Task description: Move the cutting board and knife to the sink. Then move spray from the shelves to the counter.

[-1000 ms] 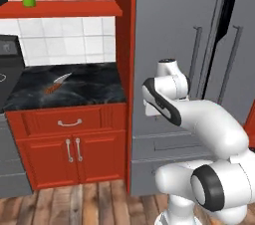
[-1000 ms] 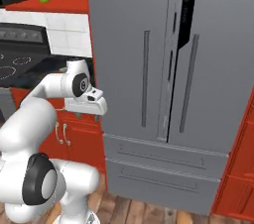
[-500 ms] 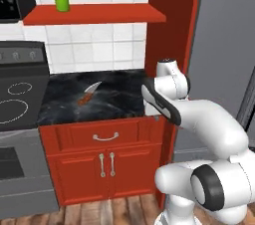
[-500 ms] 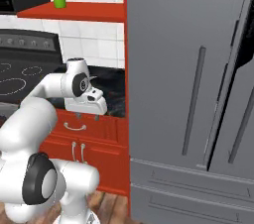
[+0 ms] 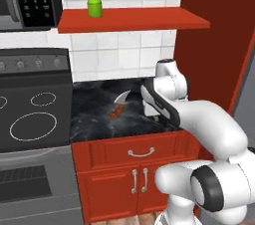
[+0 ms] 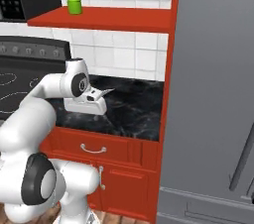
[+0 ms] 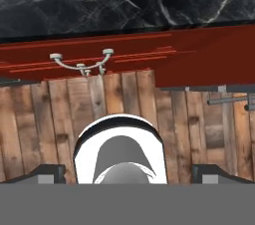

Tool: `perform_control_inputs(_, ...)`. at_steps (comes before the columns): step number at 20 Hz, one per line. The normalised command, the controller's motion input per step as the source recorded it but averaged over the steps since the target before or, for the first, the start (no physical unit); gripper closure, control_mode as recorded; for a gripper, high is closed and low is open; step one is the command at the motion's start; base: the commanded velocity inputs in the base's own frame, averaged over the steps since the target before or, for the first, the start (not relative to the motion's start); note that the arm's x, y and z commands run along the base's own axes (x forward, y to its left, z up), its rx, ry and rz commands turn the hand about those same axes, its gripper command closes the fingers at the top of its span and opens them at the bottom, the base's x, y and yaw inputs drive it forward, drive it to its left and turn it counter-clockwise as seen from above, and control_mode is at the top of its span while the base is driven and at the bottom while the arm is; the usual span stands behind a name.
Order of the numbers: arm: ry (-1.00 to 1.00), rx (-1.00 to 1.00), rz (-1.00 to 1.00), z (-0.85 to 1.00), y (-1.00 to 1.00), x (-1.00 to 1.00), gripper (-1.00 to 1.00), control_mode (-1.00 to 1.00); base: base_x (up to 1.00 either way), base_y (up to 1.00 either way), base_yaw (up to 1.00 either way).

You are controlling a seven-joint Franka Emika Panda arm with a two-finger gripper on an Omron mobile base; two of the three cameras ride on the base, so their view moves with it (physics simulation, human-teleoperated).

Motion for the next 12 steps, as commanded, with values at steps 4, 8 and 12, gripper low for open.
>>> perform_control_inputs(4,0.0,0.0,0.0,0.0,0.0,0.0,-1.0,1.0,0.51,0.35,0.0)
perform_control_inputs(8,0.0,0.0,0.0,0.0,0.0,0.0,-1.0,1.0,0.51,0.38,0.0)
perform_control_inputs(12,0.0,0.0,0.0,0.0,0.0,0.0,-1.0,1.0,0.36,0.34,0.0)
